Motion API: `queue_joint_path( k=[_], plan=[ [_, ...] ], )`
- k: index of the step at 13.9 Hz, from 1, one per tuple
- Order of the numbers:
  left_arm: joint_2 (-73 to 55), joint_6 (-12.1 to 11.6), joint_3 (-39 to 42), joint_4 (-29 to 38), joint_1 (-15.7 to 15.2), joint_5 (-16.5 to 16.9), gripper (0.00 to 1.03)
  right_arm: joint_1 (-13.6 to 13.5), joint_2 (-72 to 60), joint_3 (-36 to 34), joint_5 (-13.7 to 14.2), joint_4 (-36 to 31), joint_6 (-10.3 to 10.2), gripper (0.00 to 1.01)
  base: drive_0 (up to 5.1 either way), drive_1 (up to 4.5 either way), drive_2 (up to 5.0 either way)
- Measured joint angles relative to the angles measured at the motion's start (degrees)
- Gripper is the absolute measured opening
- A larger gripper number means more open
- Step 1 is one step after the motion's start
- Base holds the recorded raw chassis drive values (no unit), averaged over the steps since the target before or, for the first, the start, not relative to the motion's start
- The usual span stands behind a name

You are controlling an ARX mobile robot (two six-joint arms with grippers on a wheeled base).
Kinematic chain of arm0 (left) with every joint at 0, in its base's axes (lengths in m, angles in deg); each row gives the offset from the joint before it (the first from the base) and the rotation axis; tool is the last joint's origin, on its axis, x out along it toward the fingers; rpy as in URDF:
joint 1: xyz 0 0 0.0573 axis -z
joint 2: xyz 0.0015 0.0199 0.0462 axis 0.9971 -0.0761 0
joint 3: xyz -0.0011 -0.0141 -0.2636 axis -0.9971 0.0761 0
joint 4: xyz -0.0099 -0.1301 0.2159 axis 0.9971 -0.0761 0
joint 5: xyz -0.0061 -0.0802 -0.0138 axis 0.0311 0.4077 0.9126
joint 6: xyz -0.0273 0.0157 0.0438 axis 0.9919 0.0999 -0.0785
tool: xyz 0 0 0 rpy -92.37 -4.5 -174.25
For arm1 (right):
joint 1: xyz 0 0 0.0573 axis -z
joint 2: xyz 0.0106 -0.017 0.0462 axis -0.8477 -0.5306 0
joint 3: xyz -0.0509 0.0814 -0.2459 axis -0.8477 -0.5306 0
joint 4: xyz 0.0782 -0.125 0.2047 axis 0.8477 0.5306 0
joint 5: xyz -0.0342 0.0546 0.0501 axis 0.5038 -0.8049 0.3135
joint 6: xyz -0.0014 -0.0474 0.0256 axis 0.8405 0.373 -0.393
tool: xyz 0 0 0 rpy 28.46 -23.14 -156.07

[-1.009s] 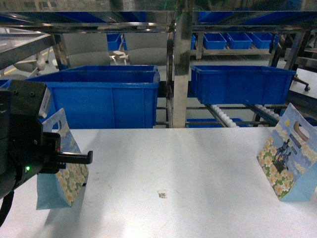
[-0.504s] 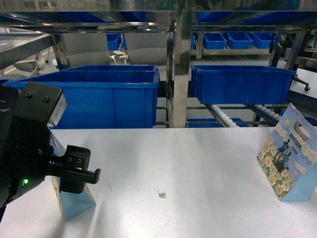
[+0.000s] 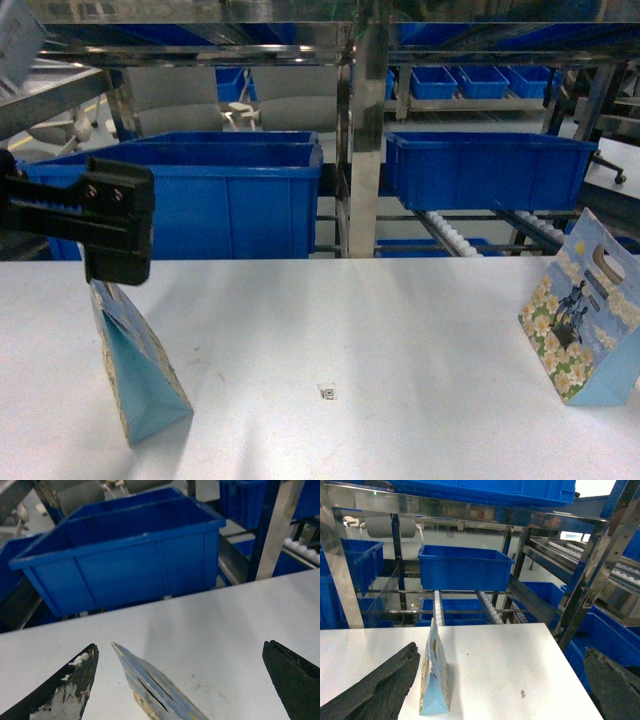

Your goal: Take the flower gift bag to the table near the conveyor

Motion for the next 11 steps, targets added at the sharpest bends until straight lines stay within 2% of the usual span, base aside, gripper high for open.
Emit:
queue_joint_path(
  k=[1,2,4,7,9,11],
  plan=[
    [8.7,-2.7,0.4,-3.5,-2.3,3.8,0.98,0.0,0.0,0.0,0.0,0.0,0.0,0.98,0.0,0.00,0.0],
    [14.1,-3.6,1.4,-5.8,-4.1,5.8,0.98,0.0,0.0,0.0,0.0,0.0,0.0,0.98,0.0,0.00,0.0],
    [22.7,-5.3,4.0,-11.4,-7.8,6.8,0.98,0.0,0.0,0.0,0.0,0.0,0.0,0.98,0.0,0.00,0.0],
    [26.5,-6.4,5.5,-13.0,-9.4,7.2,0.98,0.0,0.0,0.0,0.0,0.0,0.0,0.98,0.0,0.00,0.0],
    [34.2,-8.0,7.7,-16.8,-11.1,6.8,0.98,0.0,0.0,0.0,0.0,0.0,0.0,0.98,0.0,0.00,0.0],
    [34.7,-8.5,7.5,-16.3,-11.0,6.8,0.98,0.0,0.2,-0.3,-0.8,-1.3,-0.2,0.97,0.0,0.00,0.0]
  ],
)
